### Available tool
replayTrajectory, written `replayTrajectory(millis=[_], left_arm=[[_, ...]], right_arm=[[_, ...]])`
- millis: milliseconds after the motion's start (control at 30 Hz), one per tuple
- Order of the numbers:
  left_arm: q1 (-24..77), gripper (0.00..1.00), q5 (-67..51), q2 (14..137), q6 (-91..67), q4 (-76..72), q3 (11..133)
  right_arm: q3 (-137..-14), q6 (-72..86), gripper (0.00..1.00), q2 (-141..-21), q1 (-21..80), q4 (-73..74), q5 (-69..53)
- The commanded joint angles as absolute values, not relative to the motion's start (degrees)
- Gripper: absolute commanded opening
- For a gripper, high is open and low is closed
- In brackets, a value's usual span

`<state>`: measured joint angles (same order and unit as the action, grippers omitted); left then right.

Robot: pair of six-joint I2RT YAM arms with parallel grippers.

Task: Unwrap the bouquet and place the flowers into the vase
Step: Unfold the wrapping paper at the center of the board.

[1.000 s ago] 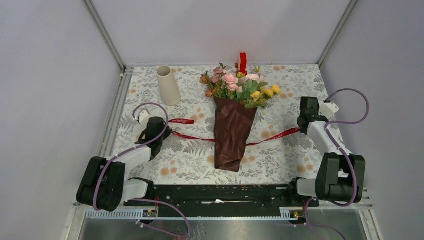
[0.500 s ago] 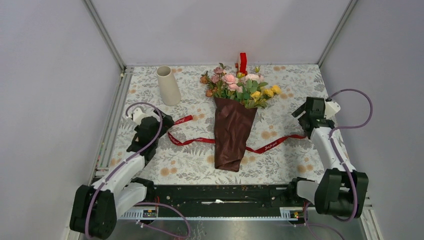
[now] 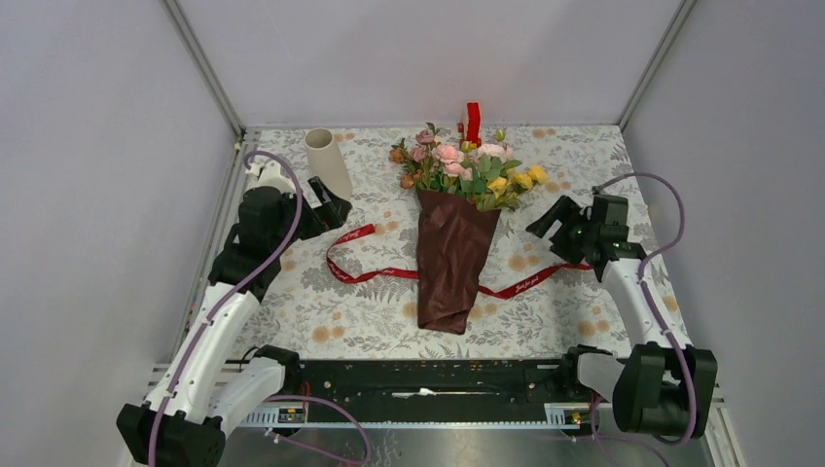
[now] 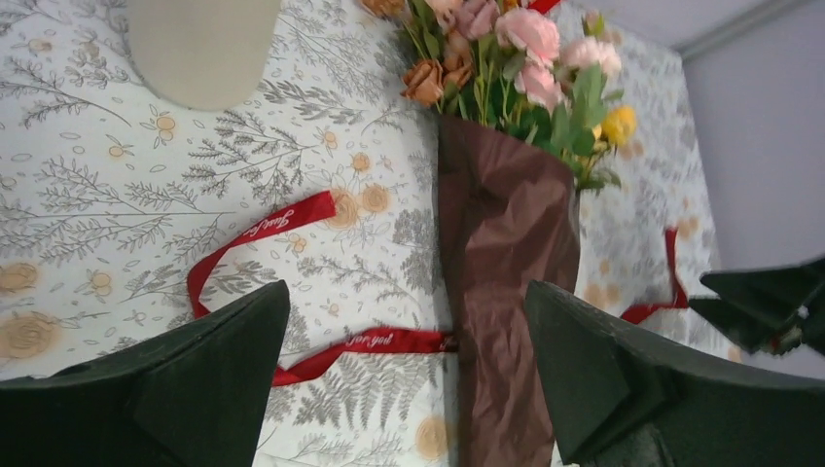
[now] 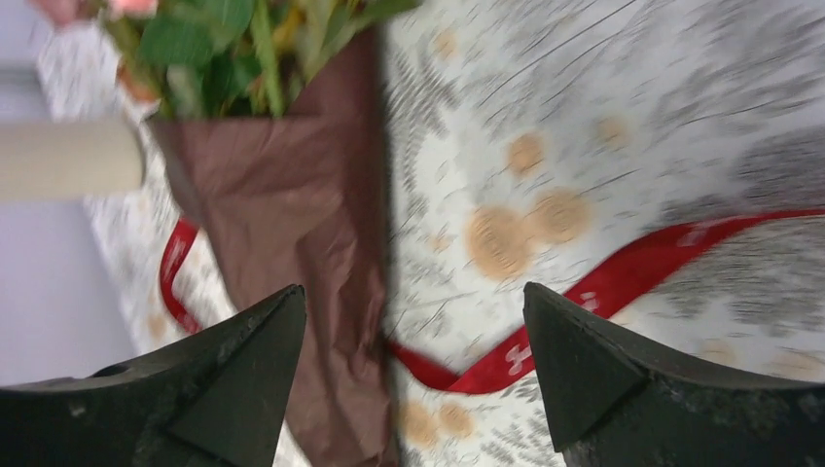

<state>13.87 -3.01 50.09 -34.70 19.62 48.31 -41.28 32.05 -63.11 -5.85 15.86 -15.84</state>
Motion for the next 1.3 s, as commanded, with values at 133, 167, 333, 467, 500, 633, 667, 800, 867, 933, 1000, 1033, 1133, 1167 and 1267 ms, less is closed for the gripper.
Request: replayTrajectory(millis=[133, 167, 333, 467, 500, 633, 667, 800, 867, 933, 1000, 1033, 1133, 1167, 1267], left_arm=[[13.7, 0.98, -4.5, 51.2, -12.3, 31.2, 55.0], [13.7, 0.98, -3.3, 50.6, -11.5, 29.8, 53.9], [13.7, 0.98, -2.6, 49.1, -9.6, 28.6, 51.8], [13.7, 0.98, -2.1, 47.6, -10.0, 28.5, 50.1], [13.7, 0.98, -2.1, 47.2, -10.0, 28.5, 50.0], [13.7, 0.98, -1.8, 46.8, -10.2, 28.5, 50.0], [13.7, 0.98, -1.8, 46.7, -10.2, 28.5, 50.0], [13.7, 0.98, -1.8, 46.7, -10.2, 28.5, 49.7], [13.7, 0.98, -1.8, 46.8, -10.2, 28.5, 49.7], [13.7, 0.98, -1.8, 47.0, -10.2, 28.5, 49.7], [13.7, 0.98, -1.8, 47.2, -10.2, 28.5, 49.7], [13.7, 0.98, -1.8, 47.2, -10.2, 28.6, 49.7], [13.7, 0.98, -1.8, 47.3, -10.2, 28.6, 49.7], [13.7, 0.98, -1.8, 47.4, -10.2, 28.6, 49.7], [13.7, 0.98, -1.8, 47.5, -10.2, 28.6, 49.7]], right_arm=[[-34.1, 38.3, 0.76, -68.5, 7.0, 2.2, -27.7], [-32.8, 39.6, 0.74, -68.9, 7.8, -0.4, -27.8], [-29.9, 42.3, 0.68, -71.9, 11.9, -5.3, -24.3], [-27.0, 44.8, 0.65, -73.7, 13.2, -10.5, -23.4], [-26.8, 45.0, 0.64, -74.3, 13.5, -11.3, -23.2], [-26.8, 45.1, 0.60, -76.8, 14.3, -12.6, -22.1], [-26.7, 45.2, 0.60, -77.3, 14.4, -13.1, -21.9], [-26.1, 45.7, 0.53, -78.9, 14.8, -15.0, -21.7], [-26.0, 45.9, 0.50, -79.5, 14.9, -15.5, -21.8], [-25.8, 45.9, 0.46, -79.9, 15.0, -15.6, -21.7], [-25.6, 46.2, 0.45, -80.4, 15.1, -16.1, -21.9], [-25.4, 46.3, 0.44, -80.6, 15.2, -16.5, -21.9], [-25.1, 46.6, 0.42, -81.3, 15.5, -17.5, -21.9], [-25.1, 46.7, 0.40, -81.6, 15.6, -17.7, -22.0], [-25.2, 47.0, 0.37, -82.7, 15.7, -18.7, -22.2]])
